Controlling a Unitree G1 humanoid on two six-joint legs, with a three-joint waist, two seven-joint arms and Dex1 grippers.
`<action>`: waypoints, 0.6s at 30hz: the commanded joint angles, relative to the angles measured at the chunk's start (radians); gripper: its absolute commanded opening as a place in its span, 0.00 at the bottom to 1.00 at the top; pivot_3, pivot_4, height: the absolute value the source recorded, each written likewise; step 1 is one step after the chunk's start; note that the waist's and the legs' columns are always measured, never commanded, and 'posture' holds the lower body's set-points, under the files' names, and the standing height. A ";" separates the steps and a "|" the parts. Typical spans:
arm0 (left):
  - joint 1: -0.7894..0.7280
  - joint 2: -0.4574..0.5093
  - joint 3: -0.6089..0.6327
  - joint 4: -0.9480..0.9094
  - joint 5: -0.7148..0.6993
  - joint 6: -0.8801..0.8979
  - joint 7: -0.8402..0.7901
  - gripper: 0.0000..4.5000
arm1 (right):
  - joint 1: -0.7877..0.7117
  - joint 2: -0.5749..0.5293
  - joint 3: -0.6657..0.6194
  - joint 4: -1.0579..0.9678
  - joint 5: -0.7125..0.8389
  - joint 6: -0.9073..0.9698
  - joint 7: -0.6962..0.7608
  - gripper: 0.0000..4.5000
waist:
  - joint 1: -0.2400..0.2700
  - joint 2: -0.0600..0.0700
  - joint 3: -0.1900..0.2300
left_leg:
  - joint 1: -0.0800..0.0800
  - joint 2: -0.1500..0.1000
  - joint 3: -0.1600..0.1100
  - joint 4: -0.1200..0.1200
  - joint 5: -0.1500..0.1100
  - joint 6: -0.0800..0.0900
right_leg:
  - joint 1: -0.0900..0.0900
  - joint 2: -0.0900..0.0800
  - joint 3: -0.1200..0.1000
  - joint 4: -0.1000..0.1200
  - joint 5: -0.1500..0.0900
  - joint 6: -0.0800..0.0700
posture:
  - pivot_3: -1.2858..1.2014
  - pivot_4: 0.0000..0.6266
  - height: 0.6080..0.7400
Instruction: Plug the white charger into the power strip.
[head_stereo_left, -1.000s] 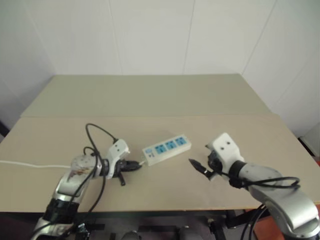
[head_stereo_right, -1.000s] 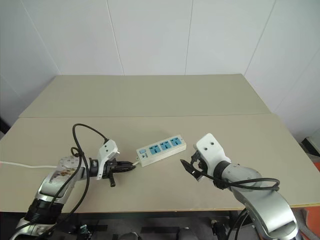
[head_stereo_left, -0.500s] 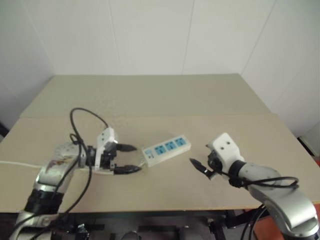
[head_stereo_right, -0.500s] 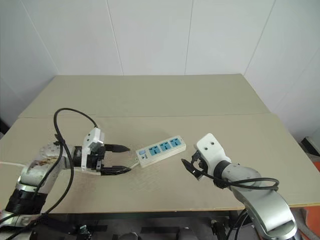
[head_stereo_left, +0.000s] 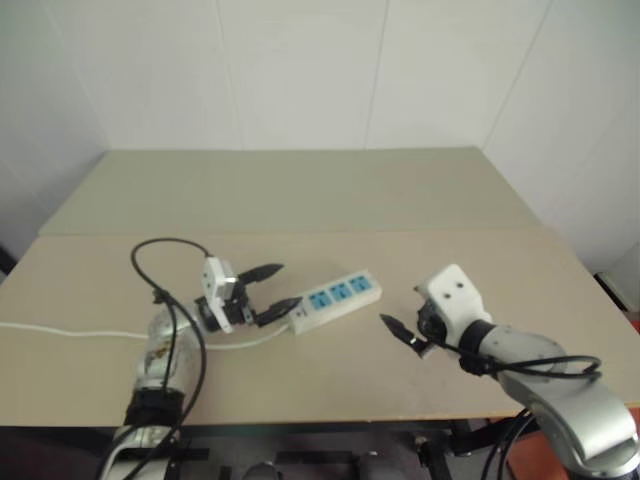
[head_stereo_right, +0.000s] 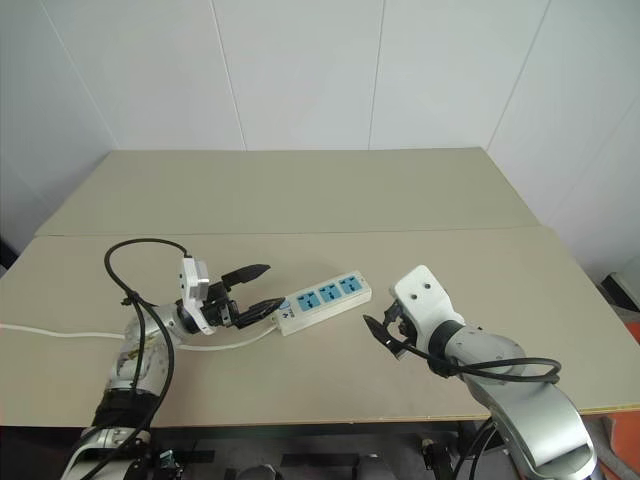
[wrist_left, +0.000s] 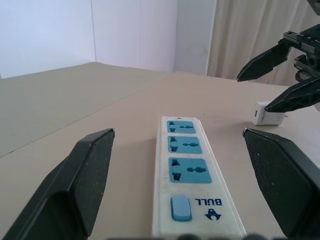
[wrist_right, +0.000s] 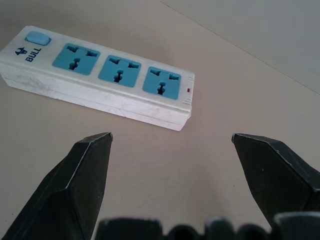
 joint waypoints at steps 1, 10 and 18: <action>-0.002 0.013 -0.012 0.069 0.021 -0.111 -0.043 0.99 | -0.001 -0.004 -0.020 -0.049 -0.021 -0.015 -0.011 1.00 | 0.000 0.000 0.000 | 0.000 0.000 0.000 0.000 0.000 0.000 | 0.000 0.000 0.000 0.000 0.000 0.000 | 0.52 0.24 1.00; -0.068 0.001 -0.049 0.273 0.075 -0.249 -0.068 0.99 | -0.012 0.003 -0.006 -0.057 -0.037 -0.007 -0.013 1.00 | -0.001 0.000 0.000 | 0.000 0.000 0.000 0.000 0.000 0.000 | 0.000 0.000 0.000 0.000 0.000 0.000 | 0.52 0.24 1.00; -0.112 -0.025 -0.082 0.382 0.109 -0.324 -0.081 0.99 | -0.010 0.006 0.005 -0.061 -0.046 -0.004 -0.019 1.00 | 0.000 0.000 0.000 | 0.000 0.000 0.000 0.000 0.000 0.000 | 0.001 0.000 0.000 0.000 0.000 0.000 | 0.52 0.24 1.00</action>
